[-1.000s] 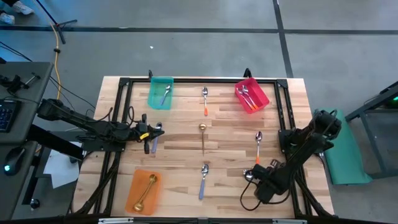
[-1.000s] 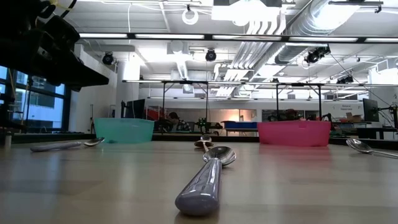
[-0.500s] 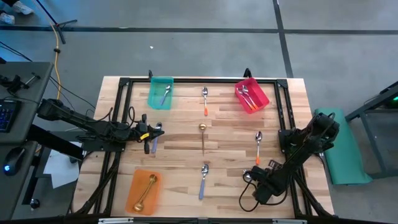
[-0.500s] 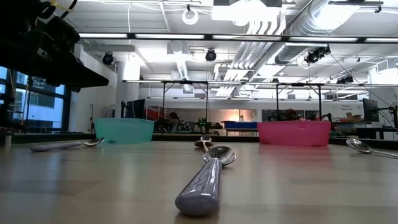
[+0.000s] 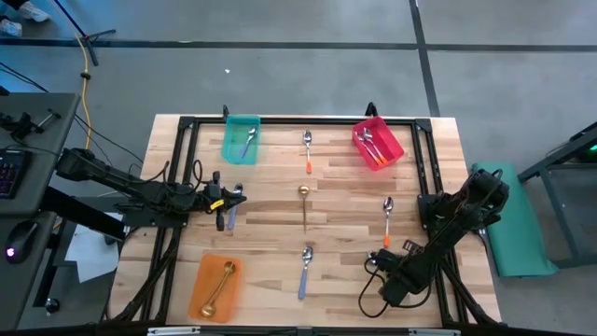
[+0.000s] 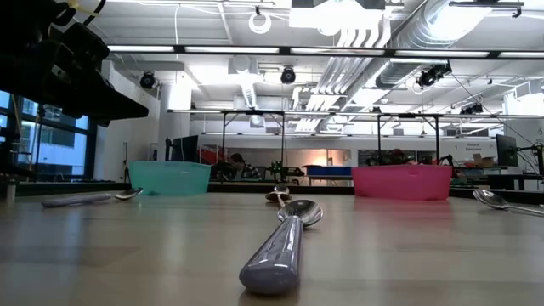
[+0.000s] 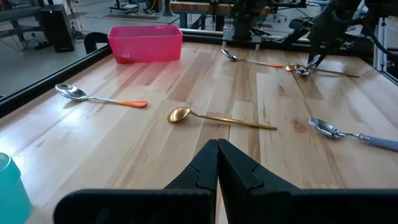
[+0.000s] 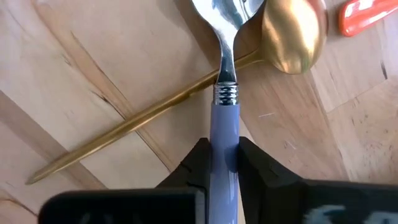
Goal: Sort silverware by color (type)
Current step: Put the purple spoon into the blue bin
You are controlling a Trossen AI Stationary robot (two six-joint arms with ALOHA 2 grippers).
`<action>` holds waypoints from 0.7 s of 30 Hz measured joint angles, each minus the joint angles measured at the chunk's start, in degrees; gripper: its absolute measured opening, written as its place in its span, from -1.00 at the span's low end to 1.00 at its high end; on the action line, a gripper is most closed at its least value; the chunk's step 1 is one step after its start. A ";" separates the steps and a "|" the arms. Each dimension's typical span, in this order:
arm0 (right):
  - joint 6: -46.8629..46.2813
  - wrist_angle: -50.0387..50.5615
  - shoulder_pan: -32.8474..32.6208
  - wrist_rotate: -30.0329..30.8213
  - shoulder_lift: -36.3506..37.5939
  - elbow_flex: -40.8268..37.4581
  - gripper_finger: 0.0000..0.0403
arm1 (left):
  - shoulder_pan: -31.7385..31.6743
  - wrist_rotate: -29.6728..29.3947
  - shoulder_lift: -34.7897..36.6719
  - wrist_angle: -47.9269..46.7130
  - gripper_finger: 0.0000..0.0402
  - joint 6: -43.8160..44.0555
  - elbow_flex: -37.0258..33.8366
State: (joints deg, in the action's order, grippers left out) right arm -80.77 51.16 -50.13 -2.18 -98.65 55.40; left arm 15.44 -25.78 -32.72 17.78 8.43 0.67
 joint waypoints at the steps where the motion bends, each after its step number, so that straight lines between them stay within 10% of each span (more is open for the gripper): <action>1: -0.02 0.00 0.00 -0.01 0.00 0.00 -0.90 | 0.00 0.00 -0.01 -0.01 -1.00 -0.01 0.00; 21: -0.19 -1.58 0.37 7.77 6.32 0.00 -0.87 | -0.02 -0.02 -0.01 0.02 -1.00 1.46 0.00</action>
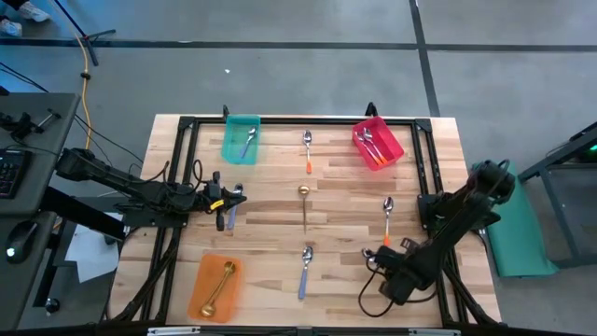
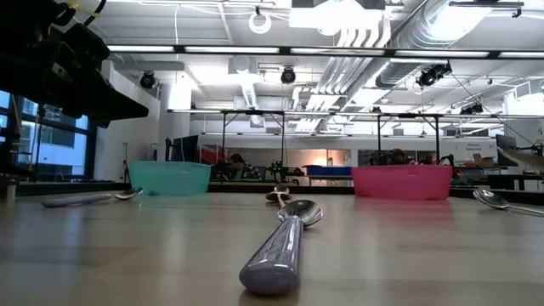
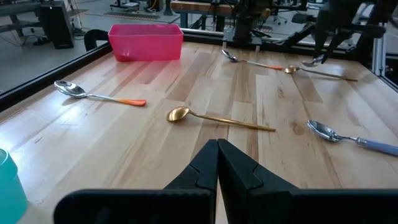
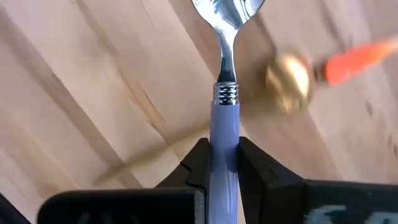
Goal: Sort silverware by color (type)
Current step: Put the purple spoon into the blue bin
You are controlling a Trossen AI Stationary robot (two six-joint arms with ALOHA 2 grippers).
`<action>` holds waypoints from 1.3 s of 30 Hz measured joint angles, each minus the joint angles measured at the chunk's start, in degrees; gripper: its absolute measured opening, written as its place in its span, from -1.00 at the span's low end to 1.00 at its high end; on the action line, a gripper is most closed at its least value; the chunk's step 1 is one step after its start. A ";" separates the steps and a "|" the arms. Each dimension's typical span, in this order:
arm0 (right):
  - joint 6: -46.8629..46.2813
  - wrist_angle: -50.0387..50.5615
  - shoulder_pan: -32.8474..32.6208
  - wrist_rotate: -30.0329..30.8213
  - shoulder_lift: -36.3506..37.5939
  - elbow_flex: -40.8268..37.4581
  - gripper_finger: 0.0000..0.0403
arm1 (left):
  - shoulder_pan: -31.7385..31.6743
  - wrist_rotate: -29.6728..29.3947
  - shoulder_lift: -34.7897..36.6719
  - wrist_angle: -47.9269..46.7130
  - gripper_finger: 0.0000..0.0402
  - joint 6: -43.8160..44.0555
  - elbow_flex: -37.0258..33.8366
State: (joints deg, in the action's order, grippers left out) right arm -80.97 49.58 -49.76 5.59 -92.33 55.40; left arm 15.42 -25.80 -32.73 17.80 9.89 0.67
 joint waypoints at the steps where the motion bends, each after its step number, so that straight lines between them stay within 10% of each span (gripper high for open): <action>1: 0.97 -0.56 0.33 1.61 0.39 0.01 -0.87 | 0.00 0.00 0.00 0.00 -1.00 -0.02 0.00; 15: 50.51 -25.60 21.99 13.01 1.30 0.02 -0.87 | 0.00 -0.02 0.01 0.11 -1.00 0.56 0.00; 26: 85.85 -53.10 43.08 3.01 1.17 0.02 -0.87 | 0.00 -0.02 0.01 0.98 -1.00 0.50 0.00; 39: 96.23 -66.13 58.62 -14.82 0.95 0.02 -0.87 | -0.02 0.06 0.00 8.40 -0.84 -3.08 0.00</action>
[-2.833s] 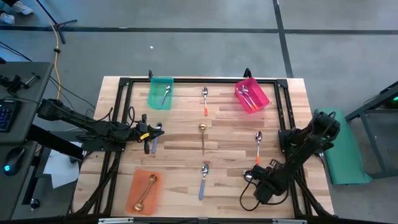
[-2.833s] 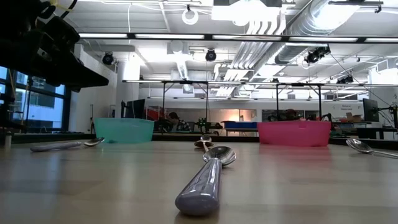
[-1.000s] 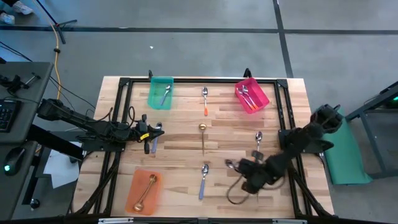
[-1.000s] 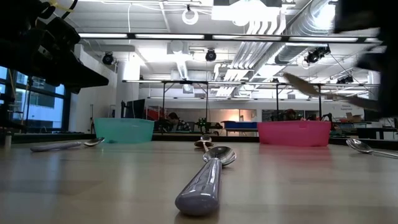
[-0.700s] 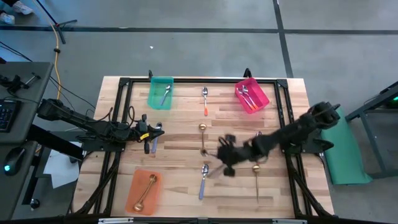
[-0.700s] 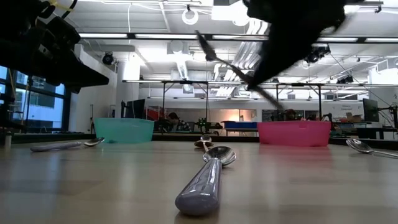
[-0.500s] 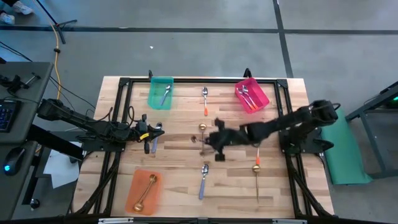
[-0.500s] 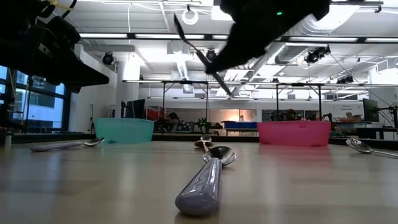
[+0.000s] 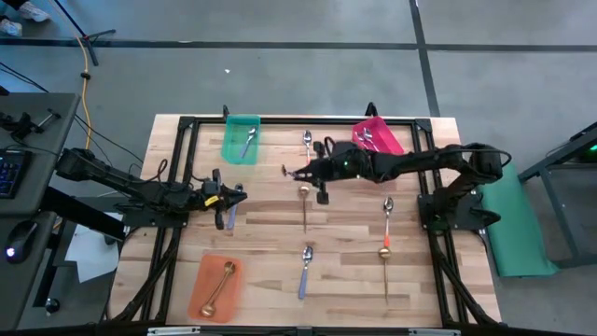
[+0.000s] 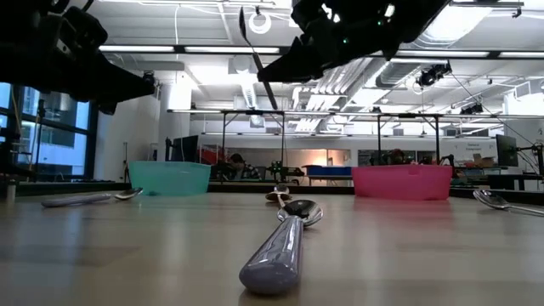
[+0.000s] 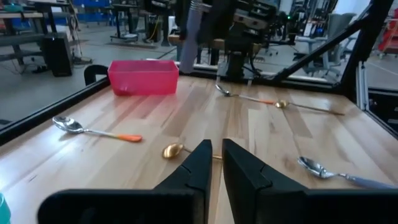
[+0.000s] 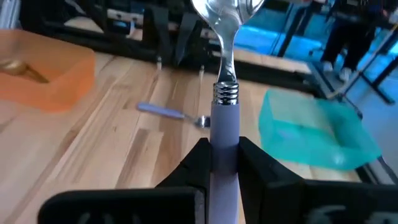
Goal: Sort silverware by color (type)
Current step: Put the purple spoon into the blue bin
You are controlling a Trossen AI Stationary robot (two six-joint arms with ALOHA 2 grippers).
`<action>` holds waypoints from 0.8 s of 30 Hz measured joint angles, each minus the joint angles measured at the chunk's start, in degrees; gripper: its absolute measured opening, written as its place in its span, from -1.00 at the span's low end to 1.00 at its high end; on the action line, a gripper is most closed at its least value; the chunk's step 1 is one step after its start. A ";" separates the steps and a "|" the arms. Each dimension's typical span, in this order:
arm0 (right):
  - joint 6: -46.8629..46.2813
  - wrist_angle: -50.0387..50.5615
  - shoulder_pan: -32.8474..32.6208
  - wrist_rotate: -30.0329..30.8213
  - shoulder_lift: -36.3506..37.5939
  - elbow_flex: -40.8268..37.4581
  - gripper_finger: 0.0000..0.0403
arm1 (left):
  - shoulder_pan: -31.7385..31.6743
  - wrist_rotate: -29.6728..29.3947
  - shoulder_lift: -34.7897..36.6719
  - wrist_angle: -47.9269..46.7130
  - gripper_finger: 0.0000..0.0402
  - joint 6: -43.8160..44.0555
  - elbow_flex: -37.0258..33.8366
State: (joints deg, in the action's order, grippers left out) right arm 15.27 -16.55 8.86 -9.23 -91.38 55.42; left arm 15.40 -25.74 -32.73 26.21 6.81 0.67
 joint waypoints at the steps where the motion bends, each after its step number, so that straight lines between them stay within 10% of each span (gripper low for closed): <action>1: 0.19 -1.32 0.62 -0.85 -0.48 0.00 -0.87 | 0.00 0.00 0.00 0.15 -0.83 -0.08 0.00; 24: -5.89 -35.44 4.51 -8.58 -16.74 -0.04 -0.87 | -3.16 -0.74 -10.83 17.38 -0.11 -12.41 6.08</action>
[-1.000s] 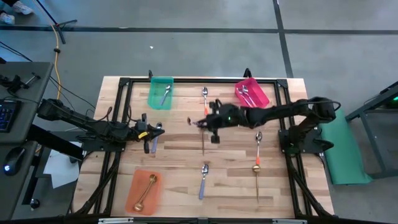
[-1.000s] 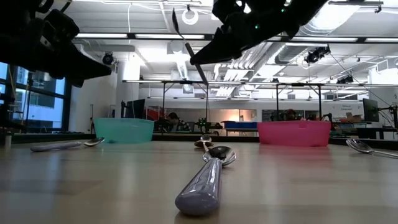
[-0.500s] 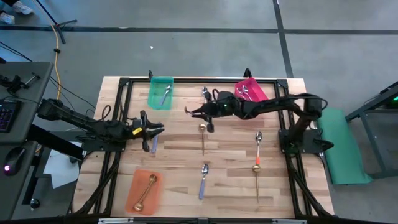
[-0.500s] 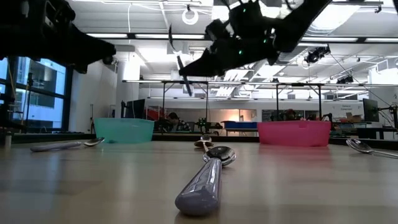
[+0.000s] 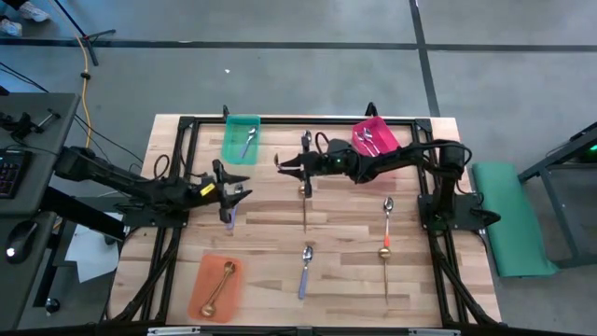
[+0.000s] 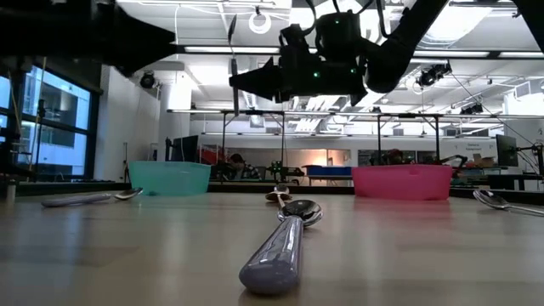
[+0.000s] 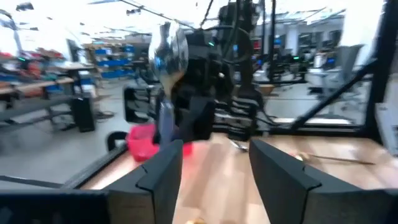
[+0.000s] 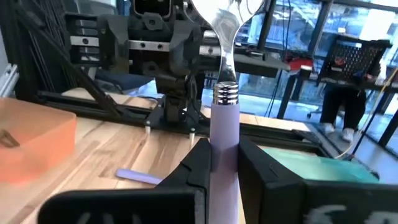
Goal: Sort silverware by color (type)
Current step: Put the purple spoon into the blue bin
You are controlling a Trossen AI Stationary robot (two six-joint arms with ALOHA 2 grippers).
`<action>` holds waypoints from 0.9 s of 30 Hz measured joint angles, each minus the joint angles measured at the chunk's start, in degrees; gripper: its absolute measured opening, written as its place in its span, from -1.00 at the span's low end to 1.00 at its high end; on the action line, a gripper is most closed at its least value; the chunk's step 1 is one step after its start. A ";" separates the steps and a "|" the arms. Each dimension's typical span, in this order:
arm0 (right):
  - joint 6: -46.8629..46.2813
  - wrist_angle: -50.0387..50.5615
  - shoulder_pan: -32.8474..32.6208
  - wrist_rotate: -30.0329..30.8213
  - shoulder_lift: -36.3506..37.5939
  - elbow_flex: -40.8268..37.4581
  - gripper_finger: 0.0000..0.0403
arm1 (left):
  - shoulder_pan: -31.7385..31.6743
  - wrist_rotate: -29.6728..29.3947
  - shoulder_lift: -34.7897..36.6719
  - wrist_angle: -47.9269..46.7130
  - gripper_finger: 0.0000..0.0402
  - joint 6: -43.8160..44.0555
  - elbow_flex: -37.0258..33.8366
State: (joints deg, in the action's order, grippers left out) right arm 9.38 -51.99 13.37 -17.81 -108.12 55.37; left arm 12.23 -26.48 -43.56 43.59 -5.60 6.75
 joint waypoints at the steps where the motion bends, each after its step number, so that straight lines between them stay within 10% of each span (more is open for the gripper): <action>1: -0.61 -0.03 0.00 0.01 0.00 0.00 -0.87 | -0.85 -0.01 -1.29 0.15 -0.09 -0.85 1.07; 21: -1.23 -0.39 -4.01 3.02 0.00 0.04 -0.87 | -9.01 8.81 -25.12 0.17 -0.08 -2.15 19.74; 27: -1.07 -0.58 -4.70 3.57 0.02 0.11 -0.87 | -9.03 8.43 -26.02 2.96 -0.34 -2.13 20.32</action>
State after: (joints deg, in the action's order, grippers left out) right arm 8.31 -52.57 8.67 -14.24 -108.09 55.48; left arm 3.20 -18.05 -69.58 46.55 -7.73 27.07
